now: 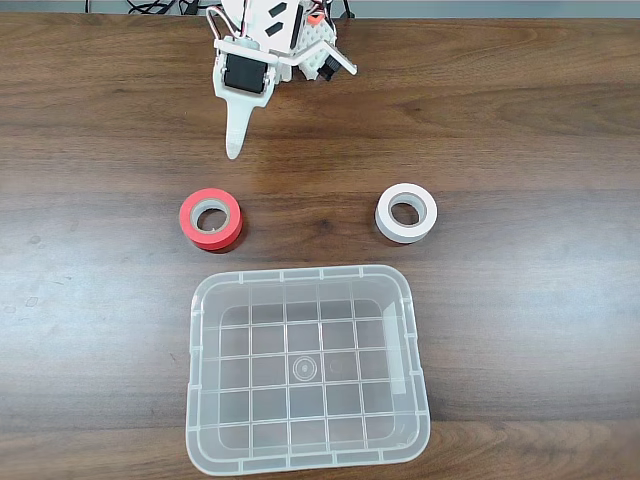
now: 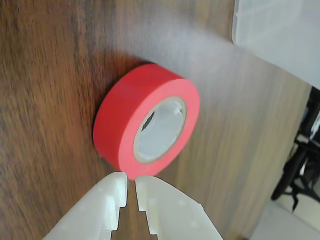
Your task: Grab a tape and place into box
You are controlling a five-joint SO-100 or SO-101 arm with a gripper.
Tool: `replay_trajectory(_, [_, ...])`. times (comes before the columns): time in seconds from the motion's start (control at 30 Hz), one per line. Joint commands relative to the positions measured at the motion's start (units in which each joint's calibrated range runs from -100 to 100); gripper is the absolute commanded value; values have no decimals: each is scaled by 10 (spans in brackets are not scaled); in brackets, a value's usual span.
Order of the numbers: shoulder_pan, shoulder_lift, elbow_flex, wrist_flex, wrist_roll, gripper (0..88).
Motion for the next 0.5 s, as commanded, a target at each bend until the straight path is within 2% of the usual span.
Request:
replay_trajectory(0.0, [11,88,-81,-4,7,12])
replay_trajectory(0.17, [14,212,-168,-8,7,13])
replay_trajectory(0.47, [90,451,-346,-6,16,13])
